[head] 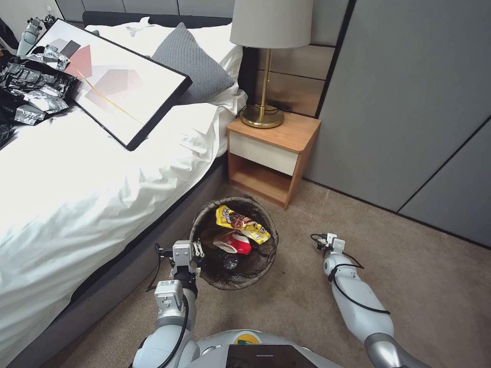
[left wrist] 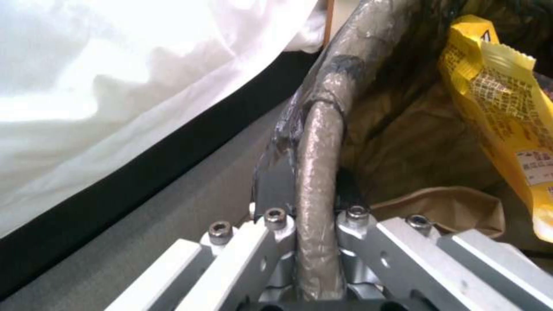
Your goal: Pick up the trash bin, then pick up the garbage from the floor and place it into the trash bin.
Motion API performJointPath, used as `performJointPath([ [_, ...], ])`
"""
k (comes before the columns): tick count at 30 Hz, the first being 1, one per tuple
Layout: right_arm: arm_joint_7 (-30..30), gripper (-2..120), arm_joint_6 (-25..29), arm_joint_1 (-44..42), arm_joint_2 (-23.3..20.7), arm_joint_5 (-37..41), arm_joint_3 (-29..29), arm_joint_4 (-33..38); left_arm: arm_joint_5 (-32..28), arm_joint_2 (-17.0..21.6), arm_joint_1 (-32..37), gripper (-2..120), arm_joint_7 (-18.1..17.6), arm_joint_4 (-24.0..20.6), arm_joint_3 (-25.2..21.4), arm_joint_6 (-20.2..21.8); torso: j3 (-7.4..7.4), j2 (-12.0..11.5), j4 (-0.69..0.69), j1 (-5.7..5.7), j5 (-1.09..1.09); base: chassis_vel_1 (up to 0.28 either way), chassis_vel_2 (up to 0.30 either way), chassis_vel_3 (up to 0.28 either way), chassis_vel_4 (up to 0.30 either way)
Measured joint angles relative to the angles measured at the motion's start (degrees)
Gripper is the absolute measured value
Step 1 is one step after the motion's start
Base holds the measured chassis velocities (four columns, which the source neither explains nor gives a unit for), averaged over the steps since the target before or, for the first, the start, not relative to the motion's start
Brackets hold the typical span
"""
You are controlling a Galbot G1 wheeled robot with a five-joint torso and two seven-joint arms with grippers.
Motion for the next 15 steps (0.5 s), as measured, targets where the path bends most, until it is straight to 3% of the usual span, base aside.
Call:
performJointPath([
  [15,-0.4,5,1.2,-0.2,-0.4,-0.1,0.1,-0.8,0.0,0.0,0.0,0,0.0,0.0,0.0,0.0,0.00,0.0,0.00,0.00,0.00,0.000,0.000,0.000,0.000],
])
